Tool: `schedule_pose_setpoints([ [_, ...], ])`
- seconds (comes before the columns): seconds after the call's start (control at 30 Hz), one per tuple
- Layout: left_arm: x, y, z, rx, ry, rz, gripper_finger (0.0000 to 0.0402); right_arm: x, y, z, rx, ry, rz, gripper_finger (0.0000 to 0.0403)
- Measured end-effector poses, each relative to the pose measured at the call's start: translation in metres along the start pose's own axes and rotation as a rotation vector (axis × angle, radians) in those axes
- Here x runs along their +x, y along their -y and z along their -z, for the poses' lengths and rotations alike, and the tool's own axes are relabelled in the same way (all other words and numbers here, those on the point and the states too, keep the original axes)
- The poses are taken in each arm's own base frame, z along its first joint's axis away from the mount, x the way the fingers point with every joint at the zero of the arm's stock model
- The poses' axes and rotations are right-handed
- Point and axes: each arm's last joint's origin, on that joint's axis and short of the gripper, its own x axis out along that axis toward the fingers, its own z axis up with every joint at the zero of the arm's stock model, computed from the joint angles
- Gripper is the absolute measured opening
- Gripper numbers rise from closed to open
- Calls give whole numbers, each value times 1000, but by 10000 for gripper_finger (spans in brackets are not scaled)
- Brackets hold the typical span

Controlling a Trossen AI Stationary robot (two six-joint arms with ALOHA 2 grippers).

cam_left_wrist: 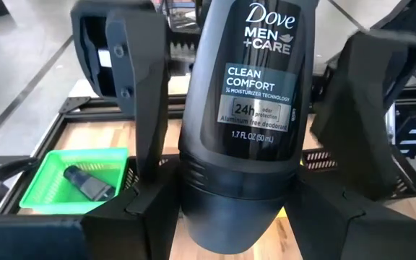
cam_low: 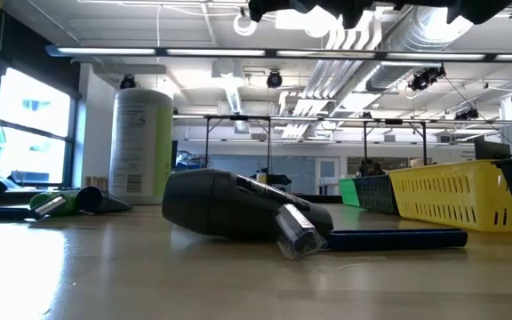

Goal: Pick & Place Travel size toiletries
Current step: Put the gray deodorant into the bottom black basket

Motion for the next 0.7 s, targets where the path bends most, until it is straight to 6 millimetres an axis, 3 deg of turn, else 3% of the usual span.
schedule_pose_setpoints([
  [0.43, 0, 0, 1, 1, -10, -2, 204, 0, 0, -1, 1, 13, -8, 361],
  [0.7, 0, 0, 1, 1, -11, -2, 204, 0, 0, -1, -13, 16, -5, 299],
])
